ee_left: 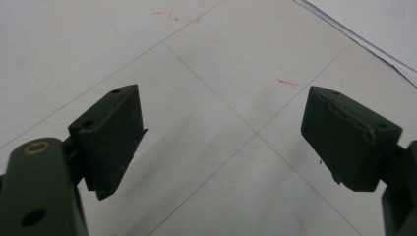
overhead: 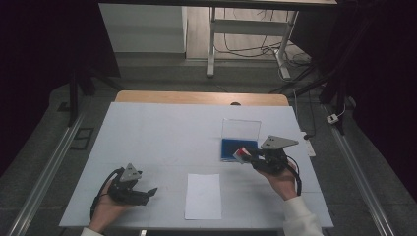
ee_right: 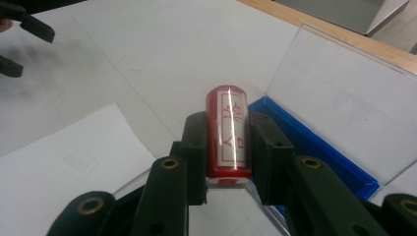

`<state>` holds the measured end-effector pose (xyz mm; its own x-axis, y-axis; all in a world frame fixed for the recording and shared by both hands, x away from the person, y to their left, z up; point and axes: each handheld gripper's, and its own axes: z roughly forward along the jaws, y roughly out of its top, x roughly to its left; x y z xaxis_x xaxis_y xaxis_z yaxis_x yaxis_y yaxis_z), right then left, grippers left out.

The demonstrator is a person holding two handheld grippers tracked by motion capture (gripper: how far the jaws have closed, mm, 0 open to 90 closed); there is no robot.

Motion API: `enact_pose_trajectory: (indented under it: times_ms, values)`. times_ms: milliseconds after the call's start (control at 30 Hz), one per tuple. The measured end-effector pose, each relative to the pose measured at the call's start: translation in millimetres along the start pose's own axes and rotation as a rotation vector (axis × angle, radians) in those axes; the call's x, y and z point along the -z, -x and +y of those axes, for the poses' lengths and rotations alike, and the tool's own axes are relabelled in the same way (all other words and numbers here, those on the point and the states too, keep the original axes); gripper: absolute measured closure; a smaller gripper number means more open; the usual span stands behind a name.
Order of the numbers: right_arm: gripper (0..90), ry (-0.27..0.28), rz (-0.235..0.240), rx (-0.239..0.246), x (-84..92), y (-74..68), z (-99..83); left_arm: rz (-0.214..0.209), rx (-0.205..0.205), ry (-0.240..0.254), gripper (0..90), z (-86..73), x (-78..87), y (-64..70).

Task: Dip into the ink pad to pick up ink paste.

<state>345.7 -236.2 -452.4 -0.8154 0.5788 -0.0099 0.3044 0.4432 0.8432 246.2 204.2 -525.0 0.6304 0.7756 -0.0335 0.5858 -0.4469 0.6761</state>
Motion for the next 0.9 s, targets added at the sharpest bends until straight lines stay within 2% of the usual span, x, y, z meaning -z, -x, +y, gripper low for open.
enact_pose_trajectory:
  times_ms: [100, 300, 900]
  values:
    - [70.1, -0.018, 0.007, 0.025, -0.6, -4.9, 0.4, 0.001, 0.000, -0.002, 16.6, 0.1, -0.3, 0.2]
    - [70.1, -0.030, 0.017, 0.043, -2.3, -10.7, 0.5, 0.004, 0.000, -0.002, 16.7, -0.2, 0.6, 0.2]
    - [70.1, -0.054, 0.073, 0.078, -8.7, -26.0, 0.3, 0.004, -0.001, -0.007, 16.8, -0.3, 0.1, 1.1]
